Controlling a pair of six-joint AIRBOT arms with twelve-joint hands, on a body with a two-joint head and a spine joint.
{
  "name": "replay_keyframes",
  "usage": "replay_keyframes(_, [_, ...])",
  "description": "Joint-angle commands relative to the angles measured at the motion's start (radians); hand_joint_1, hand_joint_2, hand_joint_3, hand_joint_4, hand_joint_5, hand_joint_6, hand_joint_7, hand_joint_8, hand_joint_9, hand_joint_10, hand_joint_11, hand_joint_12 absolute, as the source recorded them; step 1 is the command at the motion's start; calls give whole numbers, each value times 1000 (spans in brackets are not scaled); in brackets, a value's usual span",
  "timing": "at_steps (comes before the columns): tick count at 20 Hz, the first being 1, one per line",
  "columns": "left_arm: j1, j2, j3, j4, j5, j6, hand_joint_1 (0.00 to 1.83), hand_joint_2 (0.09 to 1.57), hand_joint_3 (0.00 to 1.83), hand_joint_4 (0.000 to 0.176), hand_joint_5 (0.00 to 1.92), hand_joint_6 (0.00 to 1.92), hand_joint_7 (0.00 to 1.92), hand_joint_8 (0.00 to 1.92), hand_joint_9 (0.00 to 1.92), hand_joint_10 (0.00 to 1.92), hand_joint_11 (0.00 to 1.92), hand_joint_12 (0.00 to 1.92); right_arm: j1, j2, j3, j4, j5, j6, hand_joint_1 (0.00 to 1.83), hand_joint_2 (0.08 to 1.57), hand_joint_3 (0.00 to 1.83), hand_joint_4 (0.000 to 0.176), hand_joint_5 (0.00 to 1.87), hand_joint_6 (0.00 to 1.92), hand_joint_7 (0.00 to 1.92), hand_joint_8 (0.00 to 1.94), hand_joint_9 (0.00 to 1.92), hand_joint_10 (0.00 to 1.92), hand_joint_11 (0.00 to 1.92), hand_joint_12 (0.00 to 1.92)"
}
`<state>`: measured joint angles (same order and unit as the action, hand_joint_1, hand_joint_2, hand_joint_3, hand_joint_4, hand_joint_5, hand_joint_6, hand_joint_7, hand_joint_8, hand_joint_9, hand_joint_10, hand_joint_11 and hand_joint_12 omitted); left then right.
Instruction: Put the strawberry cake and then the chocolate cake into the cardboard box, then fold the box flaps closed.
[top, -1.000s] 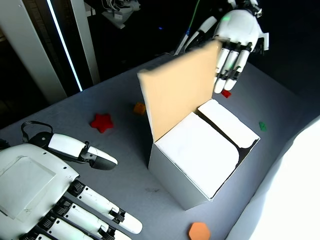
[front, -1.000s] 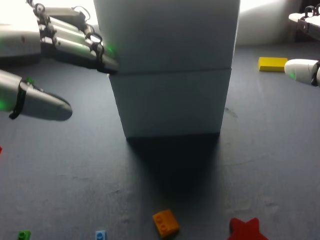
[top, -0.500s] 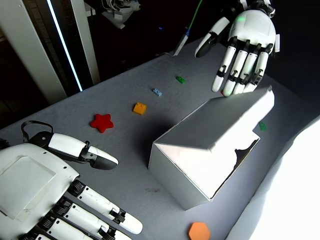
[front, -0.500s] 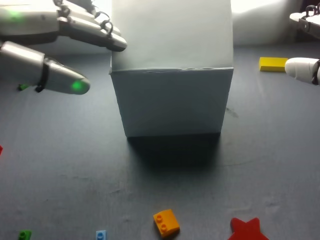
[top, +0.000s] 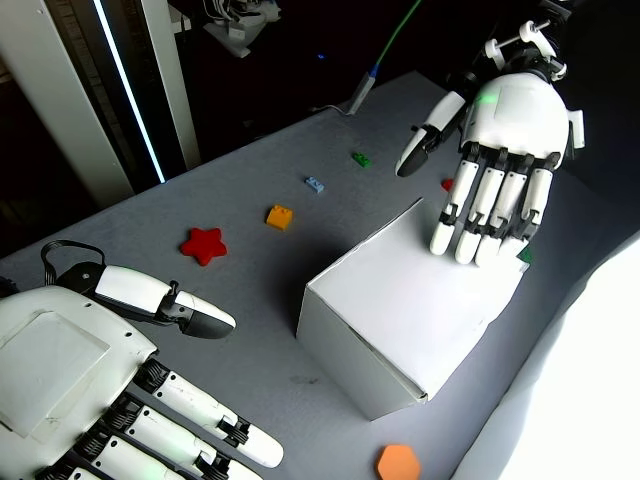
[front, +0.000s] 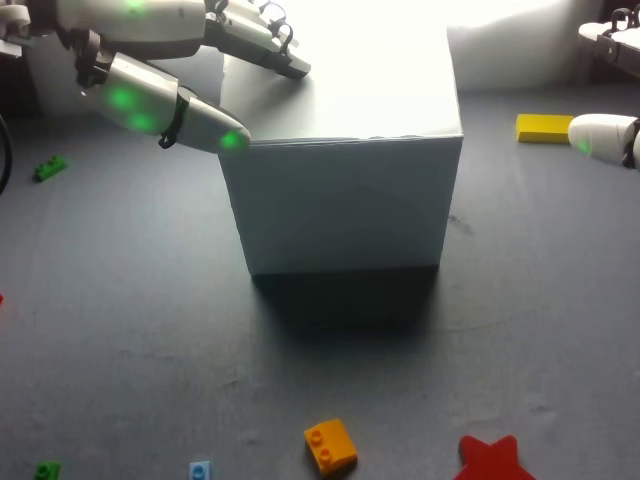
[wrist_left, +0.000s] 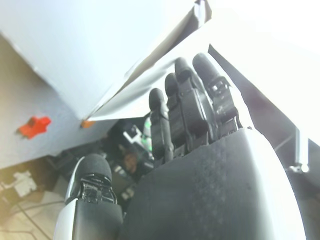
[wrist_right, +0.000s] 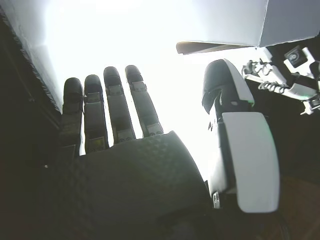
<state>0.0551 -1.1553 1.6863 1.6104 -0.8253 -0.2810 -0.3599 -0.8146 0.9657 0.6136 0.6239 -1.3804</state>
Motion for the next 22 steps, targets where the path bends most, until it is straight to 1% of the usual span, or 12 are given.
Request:
replay_keyframes(1, [1,7,6,-55,-4,5,0,1202,0,32,349,2,359,1,397,0,0,1139,9,15,0,-19,114,7,17,1216,1,0,155,3,165,1,118,5,0,248])
replay_keyframes(3, [25,11,-4,-37,-8,5,0,1204,1,30,352,3,367,2,400,1,0,1164,9,15,0,-19,114,7,0,1215,0,0,151,1,169,2,128,8,0,258])
replay_keyframes(6, [32,23,-19,-36,-7,5,0,1212,4,34,352,2,368,4,396,2,0,1165,9,15,0,-19,115,7,0,1215,1,0,117,0,134,0,108,0,0,194])
replay_keyframes(8, [25,25,-20,-35,-7,5,15,1214,3,29,364,6,371,4,394,1,0,1141,9,15,0,-19,115,7,0,1212,0,0,161,10,164,5,136,8,0,267])
replay_keyframes(10, [6,27,-15,-35,-11,5,6,1201,0,21,379,10,388,7,418,9,0,1158,9,15,0,-19,115,7,0,1207,0,0,134,3,155,1,149,8,0,337])
replay_keyframes(12, [-29,37,-15,-34,-17,5,9,1212,2,4,375,5,392,5,424,9,0,1149,9,15,0,-19,115,7,0,1203,0,0,133,4,165,5,145,5,0,344])
replay_keyframes(14, [-67,60,-24,-22,-22,2,7,1213,1,0,398,7,414,4,447,10,0,1180,9,15,-1,-19,115,7,0,1177,0,0,134,2,186,4,148,3,0,431])
replay_keyframes(16, [-101,92,-37,6,-30,-7,37,1200,0,0,396,4,408,1,449,7,0,1160,9,15,-2,-19,115,7,0,1164,0,0,124,0,162,0,144,1,0,442])
replay_keyframes(18, [-121,126,-39,36,-37,-34,84,1191,0,0,405,6,419,5,463,11,2,1157,8,15,-3,-19,115,7,0,1165,0,0,137,4,188,5,160,4,0,471])
replay_keyframes(19, [-126,142,-39,49,-42,-47,57,1191,0,1,387,2,409,1,454,7,0,1148,8,15,-3,-19,115,7,0,1169,0,0,150,9,199,9,168,7,0,474])
replay_keyframes(21, [-127,177,-41,86,-55,-77,90,1185,0,2,388,2,411,1,459,7,0,1144,6,17,-4,-19,115,7,0,1168,0,0,145,4,204,3,164,3,0,515])
replay_keyframes(22, [-125,194,-45,108,-66,-92,100,1182,0,6,387,2,414,2,464,9,0,1148,5,18,-5,-19,115,7,0,1160,0,0,140,1,191,2,145,2,0,473])
